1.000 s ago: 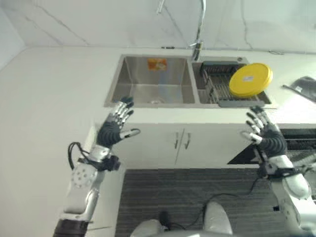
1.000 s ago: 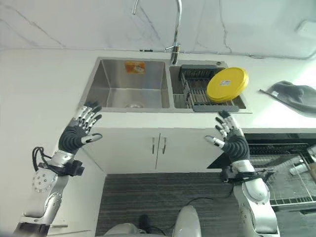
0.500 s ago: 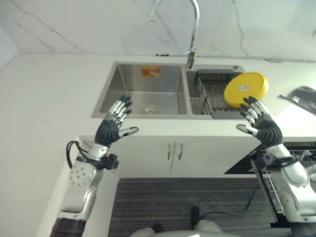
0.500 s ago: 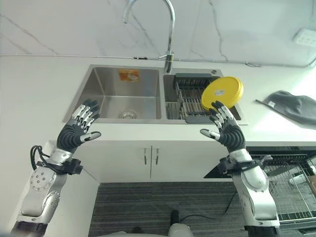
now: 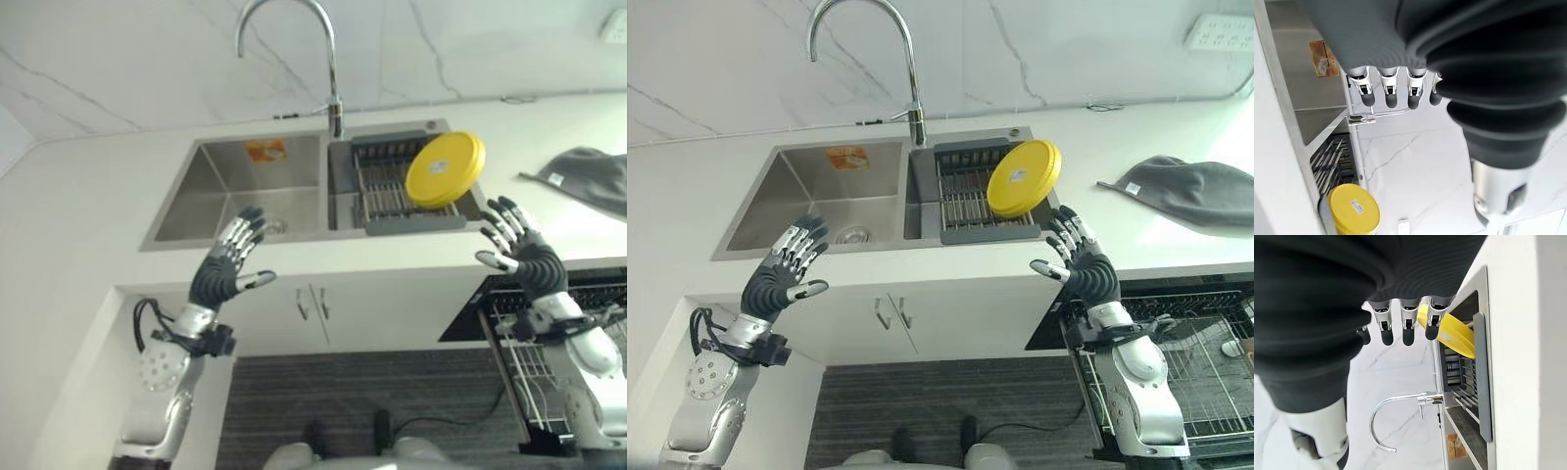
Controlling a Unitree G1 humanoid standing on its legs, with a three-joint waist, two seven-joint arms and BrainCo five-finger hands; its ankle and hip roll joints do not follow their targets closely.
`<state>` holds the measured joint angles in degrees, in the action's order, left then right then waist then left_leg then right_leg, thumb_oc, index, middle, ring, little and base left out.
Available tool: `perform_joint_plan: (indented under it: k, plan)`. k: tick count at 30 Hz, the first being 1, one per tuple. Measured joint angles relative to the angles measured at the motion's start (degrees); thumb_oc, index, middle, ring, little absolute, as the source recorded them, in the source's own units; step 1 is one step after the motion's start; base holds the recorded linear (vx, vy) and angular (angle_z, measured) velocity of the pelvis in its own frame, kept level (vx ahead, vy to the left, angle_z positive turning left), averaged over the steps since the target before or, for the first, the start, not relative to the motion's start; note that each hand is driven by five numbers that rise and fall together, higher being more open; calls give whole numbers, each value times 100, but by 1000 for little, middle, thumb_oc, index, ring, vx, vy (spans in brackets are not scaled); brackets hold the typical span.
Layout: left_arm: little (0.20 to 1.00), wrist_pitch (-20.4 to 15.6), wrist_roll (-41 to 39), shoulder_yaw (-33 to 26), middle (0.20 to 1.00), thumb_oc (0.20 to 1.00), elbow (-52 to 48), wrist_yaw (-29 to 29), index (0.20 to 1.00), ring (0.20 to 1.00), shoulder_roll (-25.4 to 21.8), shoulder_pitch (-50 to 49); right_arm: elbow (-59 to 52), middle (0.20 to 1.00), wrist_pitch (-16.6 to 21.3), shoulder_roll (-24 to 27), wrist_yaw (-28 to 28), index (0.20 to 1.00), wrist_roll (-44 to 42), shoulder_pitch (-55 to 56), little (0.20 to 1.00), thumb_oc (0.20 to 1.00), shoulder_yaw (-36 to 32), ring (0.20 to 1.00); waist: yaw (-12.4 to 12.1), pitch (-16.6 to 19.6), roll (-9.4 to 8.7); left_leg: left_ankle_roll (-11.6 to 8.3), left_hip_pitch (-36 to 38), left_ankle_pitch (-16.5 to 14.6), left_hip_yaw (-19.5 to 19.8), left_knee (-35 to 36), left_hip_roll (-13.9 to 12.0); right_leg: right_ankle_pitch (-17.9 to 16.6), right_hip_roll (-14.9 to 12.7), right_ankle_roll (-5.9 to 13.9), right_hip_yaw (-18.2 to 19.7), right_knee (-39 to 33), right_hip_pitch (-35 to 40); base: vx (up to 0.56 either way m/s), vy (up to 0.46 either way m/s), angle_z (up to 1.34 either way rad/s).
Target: Place the dishes in the dishwasher.
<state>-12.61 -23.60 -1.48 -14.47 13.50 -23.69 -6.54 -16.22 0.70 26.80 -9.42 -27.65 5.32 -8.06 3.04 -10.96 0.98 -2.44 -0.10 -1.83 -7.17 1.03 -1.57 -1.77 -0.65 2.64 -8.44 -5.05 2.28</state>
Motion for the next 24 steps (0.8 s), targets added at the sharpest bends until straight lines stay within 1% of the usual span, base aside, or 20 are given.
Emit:
perform_joint_plan:
  k: [2, 4, 5, 6, 7, 8, 9, 10, 11, 12, 13, 15, 16, 17, 19, 20, 21, 22, 23, 24]
  plan:
    - [1000, 5, 7, 210, 1000, 1000, 151, -42, 1000, 1000, 76, 326, -7, 1000, 89, 52, -25, 1000, 11, -97, 1000, 1000, 131, 1000, -57, -10, 1, 33, 110, 146, -141, 67, 24, 3, -59, 42, 11, -27, 24, 85, 278, -9]
    - [1000, 19, 7, 209, 1000, 1000, 149, -100, 1000, 1000, 71, 361, -51, 1000, 229, 58, -242, 1000, -67, -164, 1000, 1000, 56, 1000, -70, -32, -64, 267, 330, 363, -144, 380, 167, 30, -156, 172, 43, 12, 80, 106, 272, -15]
    - [1000, 23, 9, 212, 1000, 1000, 150, -97, 1000, 1000, 85, 388, -53, 1000, 254, 52, -342, 1000, -66, -162, 1000, 1000, 73, 1000, -53, -33, -63, 320, 401, 403, -148, 432, 191, 44, -194, 243, 17, 35, 132, 73, 134, -5]
    - [1000, 20, 9, 207, 1000, 1000, 147, -96, 1000, 1000, 80, 390, -53, 1000, 261, 52, -416, 1000, -65, -160, 1000, 1000, 87, 1000, -54, -27, -59, 401, 438, 443, -197, 431, 198, 63, -224, 263, 1, 95, 148, 76, 137, -1]
    - [1000, 21, 26, 209, 1000, 1000, 147, -104, 1000, 1000, 67, 403, -59, 1000, 290, 56, -415, 1000, -65, -157, 1000, 1000, 82, 1000, -44, -30, -100, 453, 470, 406, -211, 429, 246, 89, -267, 304, -2, 150, 139, 68, 131, 1]
    - [1000, 25, 48, 215, 1000, 1000, 148, -112, 1000, 1000, 66, 418, -58, 1000, 330, 55, -388, 1000, -66, -166, 1000, 1000, 80, 1000, -53, -38, -113, 459, 480, 402, -215, 429, 263, 92, -298, 342, -27, 242, 118, 47, 93, 5]
    - [1000, 25, 143, 213, 1000, 1000, 148, -120, 1000, 1000, 63, 424, -58, 1000, 356, 50, -386, 1000, -75, -166, 1000, 1000, 81, 1000, -54, -47, -131, 492, 526, 379, -229, 393, 279, 69, -312, 321, -27, 343, 109, 61, 136, 6]
    - [1000, 25, 231, 211, 1000, 1000, 148, -149, 1000, 1000, 61, 432, -58, 1000, 361, 36, -387, 1000, -170, -171, 1000, 1000, 81, 1000, -67, -45, -161, 542, 571, 381, -233, 393, 285, -21, -315, 190, -27, 437, 89, 59, 144, 3]
    - [1000, 25, 231, 211, 1000, 1000, 149, -160, 1000, 1000, 59, 439, -58, 1000, 365, 35, -387, 1000, -242, -175, 1000, 1000, 80, 1000, -74, -49, -178, 567, 591, 356, -234, 392, 284, -71, -311, 113, -28, 498, 66, 64, 153, -1]
    - [1000, 25, 234, 212, 1000, 1000, 149, -169, 1000, 1000, 61, 449, -58, 1000, 385, -50, -388, 1000, -307, -185, 1000, 1000, 63, 1000, -80, -61, -198, 603, 615, 324, -235, 392, 280, -174, -298, -34, -27, 627, 16, 57, 111, -4]
    - [1000, 26, 234, 205, 1000, 1000, 150, -172, 1000, 1000, 47, 498, -58, 1000, 402, -159, -385, 1000, -402, -208, 1000, 1000, 67, 1000, -94, -81, -236, 634, 614, 297, -241, 390, 273, -146, -297, 8, -23, 722, -41, 84, 127, -6]
    - [1000, 26, 234, 206, 1000, 1000, 152, -196, 1000, 1000, 21, 502, -58, 1000, 421, -163, -376, 1000, -404, -233, 1000, 1000, 65, 1000, -93, -103, -286, 634, 616, 277, -251, 390, 276, -138, -298, 20, -25, 722, -44, 63, 123, -6]
    - [1000, 27, 234, 201, 1000, 1000, 150, -194, 1000, 1000, 1, 495, -58, 1000, 424, -163, -424, 1000, -588, -229, 1000, 1000, 61, 1000, -132, -135, -321, 651, 627, 248, -294, 389, 273, -142, -265, 54, -18, 814, -96, 12, 64, -18]
    - [1000, 28, 235, 201, 1000, 1000, 149, -193, 1000, 1000, -19, 493, -58, 1000, 421, -164, -492, 1000, -810, -235, 1000, 1000, 61, 1000, -192, -184, -335, 661, 619, 249, -333, 390, 222, -108, -255, 174, -24, 1052, -236, 32, -15, -23]
    - [1000, 19, 293, 206, 1000, 1000, 152, -194, 1000, 1000, -64, 484, -35, 1000, 439, -260, -590, 1000, -969, -262, 1000, 1000, 84, 1000, -240, -233, -397, 674, 639, 245, -449, 359, 135, 61, -296, 490, -28, 1634, -509, 85, -123, -23]
    - [1000, 15, 436, 190, 1000, 1000, 157, -195, 1000, 1000, -121, 505, 25, 1000, 472, -377, -630, 1000, -968, -359, 1000, 1000, 148, 1000, -282, -304, -426, 700, 615, 211, -547, 241, 40, 240, -367, 596, -118, 2177, -749, 102, -249, -26]
    - [1000, 17, 482, 189, 1000, 1000, 163, -193, 1000, 1000, -138, 497, 25, 1000, 472, -373, -646, 1000, -966, -386, 1000, 1000, 211, 1000, -331, -310, -424, 699, 618, 210, -602, 231, 6, 318, -487, 610, -248, 2449, -875, 101, -298, -27]
    - [1000, 19, 499, 173, 1000, 1000, 161, -193, 1000, 1000, -165, 494, 15, 1000, 497, -350, -695, 1000, -963, -399, 1000, 1000, 278, 1000, -367, -336, -387, 637, 606, 175, -631, 178, -51, 383, -780, 561, -383, 2389, -846, 123, -351, -21]
    - [1000, 19, 498, 137, 1000, 1000, 161, -196, 1000, 1000, -202, 493, 12, 1000, 524, -353, -742, 1000, -964, -398, 1000, 1000, 296, 1000, -378, -329, -428, 611, 618, 175, -637, 165, -72, 382, -1043, 561, -386, 2056, -683, 183, -451, -23]
    - [1000, 17, 492, 110, 1000, 1000, 164, -191, 1000, 1000, -292, 485, -10, 1000, 534, -396, -829, 1000, -990, -394, 1000, 1000, 300, 1000, -394, -315, -478, 475, 610, 158, -627, 150, -125, 226, -1439, 728, -288, 1171, -358, 216, -479, -23]
